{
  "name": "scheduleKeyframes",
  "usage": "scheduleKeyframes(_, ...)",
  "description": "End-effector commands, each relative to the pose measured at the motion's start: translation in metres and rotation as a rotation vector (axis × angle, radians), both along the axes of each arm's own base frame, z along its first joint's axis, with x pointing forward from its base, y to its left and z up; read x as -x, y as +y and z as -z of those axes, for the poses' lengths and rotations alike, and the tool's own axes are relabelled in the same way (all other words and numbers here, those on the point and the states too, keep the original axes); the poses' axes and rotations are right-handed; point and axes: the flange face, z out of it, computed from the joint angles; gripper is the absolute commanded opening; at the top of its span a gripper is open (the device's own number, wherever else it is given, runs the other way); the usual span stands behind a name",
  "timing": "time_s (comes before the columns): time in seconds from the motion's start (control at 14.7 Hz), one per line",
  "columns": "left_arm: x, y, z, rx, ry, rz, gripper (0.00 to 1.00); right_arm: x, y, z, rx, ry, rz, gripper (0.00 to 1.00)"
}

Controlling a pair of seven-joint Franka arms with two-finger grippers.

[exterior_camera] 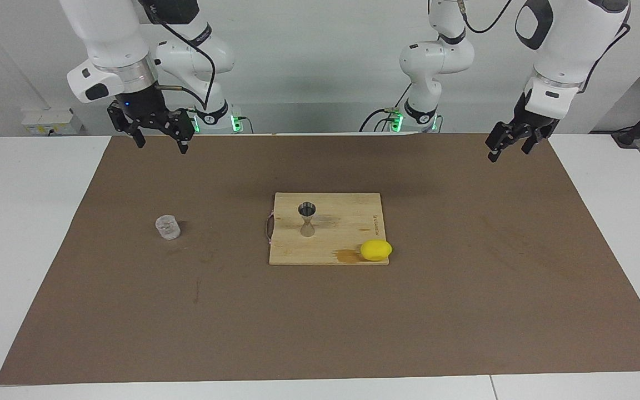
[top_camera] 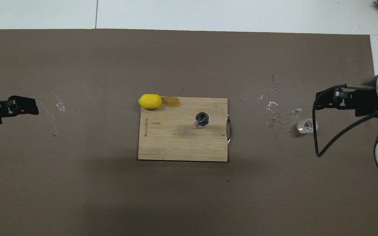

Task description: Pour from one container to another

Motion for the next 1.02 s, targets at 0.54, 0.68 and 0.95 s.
scheduleKeyframes(0.54, -0.011, 0.001, 0.01, 0.016, -0.008, -0.013, 1.0, 0.001, 0.004, -0.007, -0.031, -0.043, -0.064, 1.0)
scheduleKeyframes(0.68, -0.02, 0.0, 0.008, 0.02, -0.005, -0.013, 1.0, 0.001, 0.003, -0.003, -0.027, -0.022, -0.1, 1.0)
scheduleKeyframes(0.95, -0.03, 0.002, 0.007, 0.023, -0.004, -0.017, 1.0, 0.007, 0.002, 0.002, -0.019, 0.002, -0.166, 1.0)
